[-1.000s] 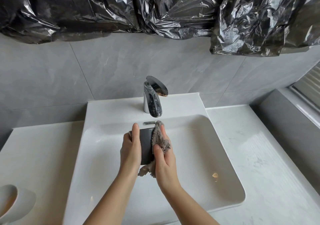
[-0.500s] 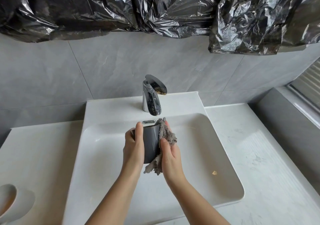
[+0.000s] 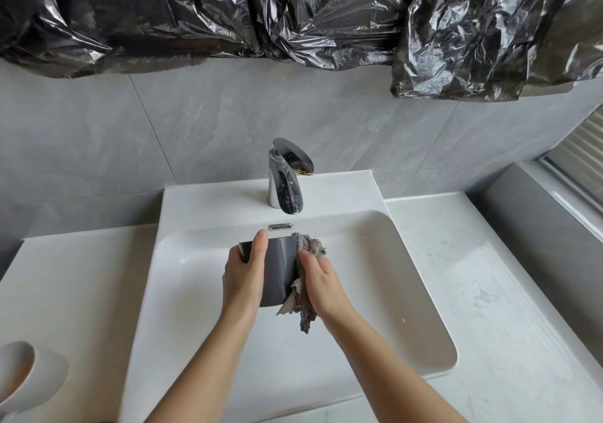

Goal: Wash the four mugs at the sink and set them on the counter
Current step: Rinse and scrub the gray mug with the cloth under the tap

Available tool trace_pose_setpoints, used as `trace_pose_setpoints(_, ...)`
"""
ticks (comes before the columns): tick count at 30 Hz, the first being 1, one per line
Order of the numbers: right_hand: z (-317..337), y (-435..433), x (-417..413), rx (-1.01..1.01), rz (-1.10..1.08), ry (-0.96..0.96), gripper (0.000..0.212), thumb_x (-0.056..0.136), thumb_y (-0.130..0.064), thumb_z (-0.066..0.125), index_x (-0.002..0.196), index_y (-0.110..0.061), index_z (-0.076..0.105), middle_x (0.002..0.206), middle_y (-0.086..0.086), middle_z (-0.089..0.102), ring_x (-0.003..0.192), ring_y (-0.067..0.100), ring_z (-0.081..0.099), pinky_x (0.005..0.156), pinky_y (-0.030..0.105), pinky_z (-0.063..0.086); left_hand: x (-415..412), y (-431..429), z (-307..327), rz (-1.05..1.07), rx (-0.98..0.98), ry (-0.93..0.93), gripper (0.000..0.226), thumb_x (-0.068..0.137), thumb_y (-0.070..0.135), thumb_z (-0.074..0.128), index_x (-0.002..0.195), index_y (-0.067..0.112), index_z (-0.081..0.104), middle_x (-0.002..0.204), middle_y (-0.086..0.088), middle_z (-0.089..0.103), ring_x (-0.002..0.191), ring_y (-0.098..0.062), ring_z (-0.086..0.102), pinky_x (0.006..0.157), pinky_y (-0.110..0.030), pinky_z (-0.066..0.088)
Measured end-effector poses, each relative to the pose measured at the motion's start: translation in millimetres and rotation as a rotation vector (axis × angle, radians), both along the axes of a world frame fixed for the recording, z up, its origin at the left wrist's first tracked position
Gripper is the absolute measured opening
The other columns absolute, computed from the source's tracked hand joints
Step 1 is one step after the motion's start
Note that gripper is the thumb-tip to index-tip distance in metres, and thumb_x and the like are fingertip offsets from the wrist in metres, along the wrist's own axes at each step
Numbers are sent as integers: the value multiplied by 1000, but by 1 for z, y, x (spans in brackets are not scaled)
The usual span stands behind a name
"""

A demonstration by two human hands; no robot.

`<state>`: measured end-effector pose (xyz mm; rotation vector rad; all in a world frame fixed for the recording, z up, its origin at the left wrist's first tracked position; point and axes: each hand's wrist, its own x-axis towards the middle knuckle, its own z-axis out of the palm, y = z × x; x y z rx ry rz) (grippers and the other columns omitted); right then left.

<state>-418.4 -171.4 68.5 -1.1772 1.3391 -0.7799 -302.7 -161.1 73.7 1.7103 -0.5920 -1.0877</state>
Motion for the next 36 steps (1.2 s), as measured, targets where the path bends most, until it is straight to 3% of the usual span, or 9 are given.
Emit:
trace_pose_setpoints(9, -7, 35, 0, -43, 0, -30, 25, 97, -19, 36, 79, -15, 52, 55, 22, 55, 57, 46, 66, 36, 21, 37, 1, -2, -8, 111, 17, 115, 49, 79, 73, 49, 80, 24, 52, 90, 4, 60, 92, -22, 57, 96, -45, 46)
trace_pose_setpoints(12, -8, 39, 6, -194, 55, -63, 47, 95, -21, 37, 138, -37, 47, 137, 10, 54, 101, 26, 70, 64, 33, 58, -2, 0, -16, 105, 39, 202, 60, 68, 79, 51, 86, 22, 61, 96, -3, 69, 96, -25, 65, 92, -48, 51)
trace_pose_setpoints(14, -9, 32, 8, -294, 81, -14, 54, 96, -18, 36, 146, -38, 39, 155, -7, 36, 136, 7, 44, 94, 44, 53, -5, 0, -18, 89, 43, 247, 73, 59, 82, 51, 96, 21, 67, 99, -4, 73, 94, -25, 68, 89, -48, 54)
trace_pose_setpoints(16, -2, 23, 6, -155, 61, -91, 44, 98, -17, 33, 135, -31, 51, 127, 19, 63, 92, 25, 72, 64, 31, 57, -6, -1, -16, 77, 57, 262, 76, 59, 81, 51, 103, 21, 66, 102, -4, 72, 96, -25, 68, 89, -48, 54)
trace_pose_setpoints(19, 5, 13, 3, -27, 69, -117, 39, 93, -31, 31, 75, -4, 54, 58, 36, 61, 34, 33, 49, 38, 26, 37, -3, -4, -13, 77, 70, 317, 87, 55, 85, 49, 112, 21, 65, 107, -2, 71, 102, -24, 66, 95, -46, 51)
trace_pose_setpoints(23, 2, 13, -1, 28, -28, -170, 34, 95, -22, 39, 66, -9, 51, 64, 40, 59, 36, 23, 46, 39, 23, 37, 3, -2, -14, 58, 73, 403, 68, 82, 74, 45, 109, 16, 68, 101, -7, 74, 96, -27, 69, 91, -43, 53)
trace_pose_setpoints(27, -3, 18, -12, 143, -365, -373, 22, 97, -19, 49, 76, -13, 54, 70, 11, 52, 66, 23, 50, 60, 36, 41, 7, 3, -16, 115, 35, 616, 65, 83, 74, 45, 110, 19, 67, 101, -9, 74, 96, -28, 68, 86, -43, 54)
trace_pose_setpoints(33, 3, 25, -5, -47, -229, -240, 27, 91, -26, 48, 66, -23, 57, 57, 11, 48, 52, 23, 49, 53, 35, 39, 1, 5, -9, 15, -86, 672, 74, 74, 69, 54, 122, 12, 61, 111, -8, 72, 103, -22, 67, 88, -41, 51)
trace_pose_setpoints(36, 3, 29, -1, -167, 8, -157, 39, 91, -25, 38, 116, -49, 57, 77, 16, 69, 51, 26, 63, 43, 23, 41, 3, 6, -10, -49, -100, 545, 86, 66, 73, 54, 121, 8, 63, 115, -12, 70, 107, -26, 67, 97, -45, 49)
